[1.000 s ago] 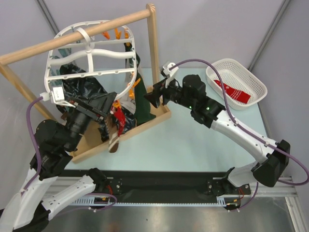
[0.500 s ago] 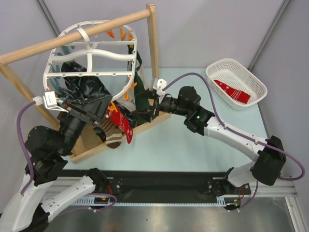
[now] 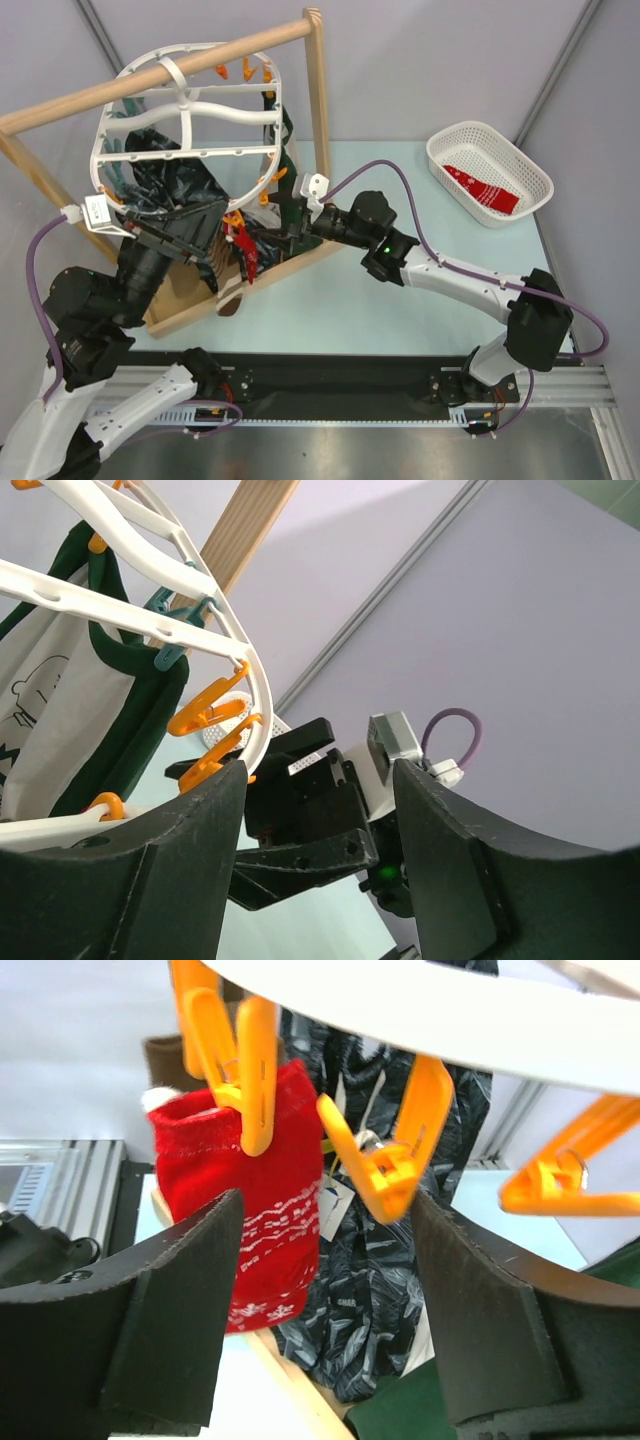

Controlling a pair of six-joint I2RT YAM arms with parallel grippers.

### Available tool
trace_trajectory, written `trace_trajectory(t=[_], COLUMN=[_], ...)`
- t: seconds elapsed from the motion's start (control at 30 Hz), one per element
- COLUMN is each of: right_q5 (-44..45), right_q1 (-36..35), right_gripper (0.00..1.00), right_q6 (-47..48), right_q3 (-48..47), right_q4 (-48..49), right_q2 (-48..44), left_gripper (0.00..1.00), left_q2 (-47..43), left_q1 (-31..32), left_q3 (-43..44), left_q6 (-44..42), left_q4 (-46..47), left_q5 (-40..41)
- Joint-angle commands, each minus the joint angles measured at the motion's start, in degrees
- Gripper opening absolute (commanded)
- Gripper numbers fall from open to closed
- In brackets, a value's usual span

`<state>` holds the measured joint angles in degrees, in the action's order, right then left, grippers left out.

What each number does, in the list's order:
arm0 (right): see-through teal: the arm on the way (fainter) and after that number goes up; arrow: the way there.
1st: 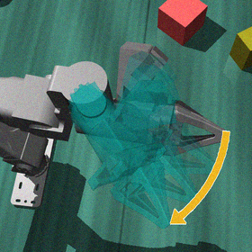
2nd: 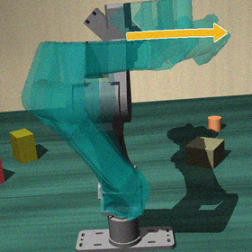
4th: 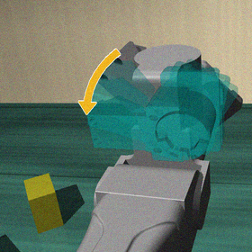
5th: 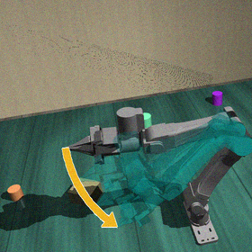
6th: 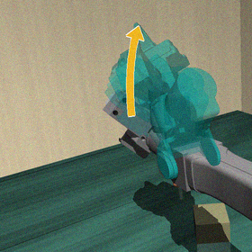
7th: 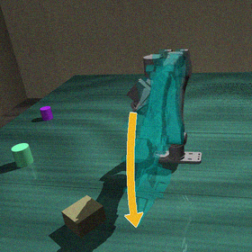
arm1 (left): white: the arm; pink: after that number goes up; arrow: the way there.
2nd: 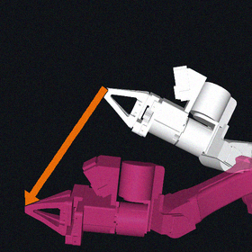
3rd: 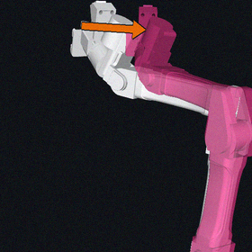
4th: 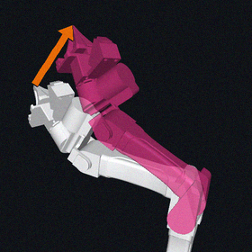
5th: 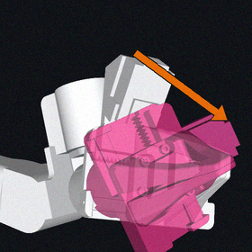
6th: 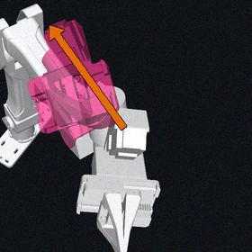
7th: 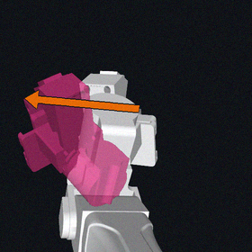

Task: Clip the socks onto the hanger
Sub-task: Open the clamp at the hanger.

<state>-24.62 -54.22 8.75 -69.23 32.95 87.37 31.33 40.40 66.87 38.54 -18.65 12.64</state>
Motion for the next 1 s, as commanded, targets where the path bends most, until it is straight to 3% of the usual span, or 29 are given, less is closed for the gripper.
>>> trace_trajectory(t=[0.0, 0.47, 0.77, 0.97], right_q5=[2.8, 3.2, 0.4, -1.0], right_q1=[-0.2, 0.1, 0.3, 0.2], right_gripper=[0.71, 0.55, 0.38, 0.20], right_q6=[1.1, -1.2, -3.1, -4.7], right_q3=[-2.2, -4.0, -3.9, -3.5], right_q4=[4.0, 7.0, 7.3, 6.8], right_q2=[1.1, 2.3, 1.8, 0.3], left_gripper=[0.66, 0.66, 0.66, 0.68], left_q2=[-0.5, -0.4, -0.9, -1.1], left_q1=[0.1, 0.1, 0.1, 0.1], left_q3=[1.9, 1.7, 1.1, 1.1], left_q6=[-0.9, -0.4, 0.5, 1.3], left_q4=[-0.2, -0.6, -1.3, -2.5], left_q5=[-1.3, -4.1, -5.8, -8.9])
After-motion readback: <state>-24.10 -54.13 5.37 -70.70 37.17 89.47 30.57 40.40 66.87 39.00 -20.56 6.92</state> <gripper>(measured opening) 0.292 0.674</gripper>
